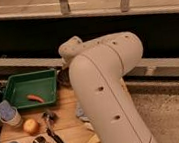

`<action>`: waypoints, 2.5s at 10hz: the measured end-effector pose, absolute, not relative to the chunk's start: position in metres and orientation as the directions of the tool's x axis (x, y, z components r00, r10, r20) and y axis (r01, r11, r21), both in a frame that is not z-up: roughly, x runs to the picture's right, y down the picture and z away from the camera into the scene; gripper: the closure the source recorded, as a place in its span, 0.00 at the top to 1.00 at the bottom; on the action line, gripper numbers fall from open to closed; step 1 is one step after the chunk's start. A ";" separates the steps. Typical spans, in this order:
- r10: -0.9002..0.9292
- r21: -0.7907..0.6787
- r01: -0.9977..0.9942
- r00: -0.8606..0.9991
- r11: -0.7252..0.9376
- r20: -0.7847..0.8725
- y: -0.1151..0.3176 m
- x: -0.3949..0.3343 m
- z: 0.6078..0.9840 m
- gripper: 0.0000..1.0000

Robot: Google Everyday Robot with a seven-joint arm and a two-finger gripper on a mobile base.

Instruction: Wipe purple bowl with eraser

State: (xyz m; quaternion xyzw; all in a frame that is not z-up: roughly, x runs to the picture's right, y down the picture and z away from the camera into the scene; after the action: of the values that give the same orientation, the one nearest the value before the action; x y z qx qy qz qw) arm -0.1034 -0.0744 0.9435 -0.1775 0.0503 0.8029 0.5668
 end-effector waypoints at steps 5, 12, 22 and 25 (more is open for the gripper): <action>0.893 -0.108 -0.922 -0.324 -0.372 -0.312 -0.087 -0.092 0.948 0.00; 0.871 -0.270 -0.859 -0.325 -0.434 -0.368 -0.079 -0.109 0.928 0.00; 0.856 -0.265 -0.854 -0.325 -0.448 -0.403 -0.067 -0.115 0.943 0.00; 0.850 -0.208 -0.864 -0.357 -0.458 -0.387 -0.061 -0.095 0.940 0.00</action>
State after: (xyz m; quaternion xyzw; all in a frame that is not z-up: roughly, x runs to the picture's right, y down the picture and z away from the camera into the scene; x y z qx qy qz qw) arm -0.0953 -0.0607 0.9398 -0.2250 0.0161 0.8237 0.5202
